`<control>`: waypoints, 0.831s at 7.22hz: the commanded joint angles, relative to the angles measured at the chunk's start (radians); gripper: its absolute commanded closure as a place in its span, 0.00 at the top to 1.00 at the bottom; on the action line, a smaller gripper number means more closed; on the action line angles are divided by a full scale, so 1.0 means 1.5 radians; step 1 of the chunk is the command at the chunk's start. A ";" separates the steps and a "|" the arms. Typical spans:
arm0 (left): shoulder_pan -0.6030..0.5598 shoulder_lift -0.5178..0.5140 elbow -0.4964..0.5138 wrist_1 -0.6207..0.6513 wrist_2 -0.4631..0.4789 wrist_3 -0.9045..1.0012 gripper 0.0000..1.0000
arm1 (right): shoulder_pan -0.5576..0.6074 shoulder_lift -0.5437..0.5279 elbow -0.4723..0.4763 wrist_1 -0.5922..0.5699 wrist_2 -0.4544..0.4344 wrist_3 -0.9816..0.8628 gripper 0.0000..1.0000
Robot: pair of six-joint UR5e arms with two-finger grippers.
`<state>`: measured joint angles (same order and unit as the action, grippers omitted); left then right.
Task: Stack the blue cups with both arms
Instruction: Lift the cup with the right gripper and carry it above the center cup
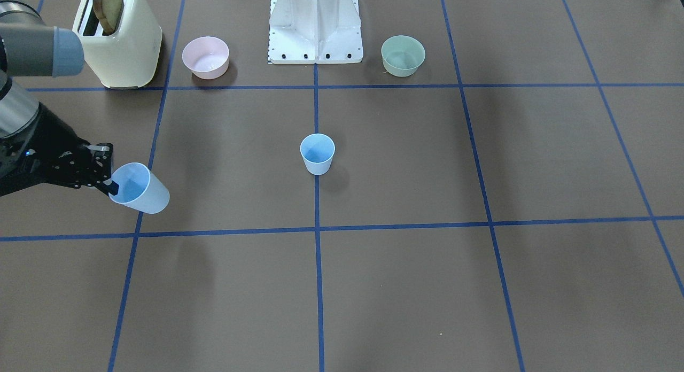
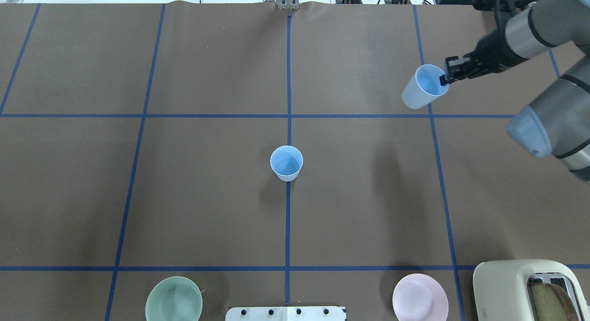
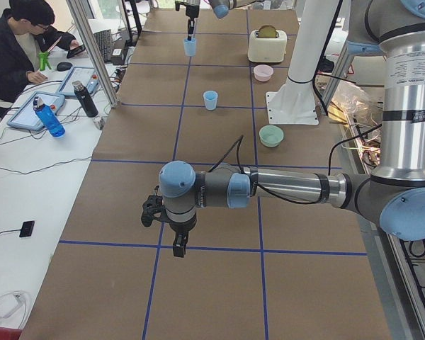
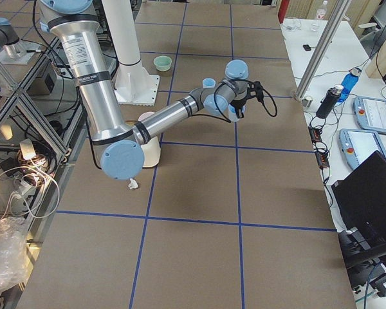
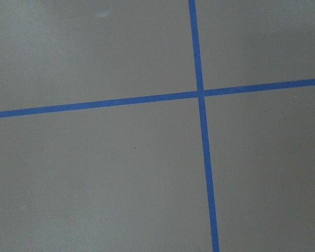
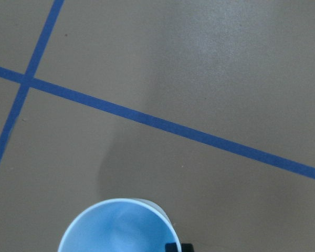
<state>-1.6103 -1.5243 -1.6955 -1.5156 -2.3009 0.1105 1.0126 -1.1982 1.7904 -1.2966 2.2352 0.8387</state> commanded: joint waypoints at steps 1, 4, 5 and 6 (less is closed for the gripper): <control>0.001 0.000 0.000 -0.001 0.000 -0.001 0.98 | -0.111 0.173 0.039 -0.269 -0.109 0.103 0.00; 0.001 0.005 -0.001 -0.003 0.000 -0.001 0.98 | -0.286 0.277 0.030 -0.353 -0.278 0.295 0.00; 0.001 0.005 0.000 -0.004 0.000 -0.001 0.98 | -0.324 0.278 0.026 -0.363 -0.321 0.318 0.00; 0.001 0.005 0.000 -0.003 0.000 0.000 0.98 | -0.339 0.286 0.020 -0.380 -0.335 0.319 0.00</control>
<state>-1.6091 -1.5176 -1.6957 -1.5206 -2.3009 0.1092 0.5541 -0.7833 1.8300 -1.8384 1.7842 1.2900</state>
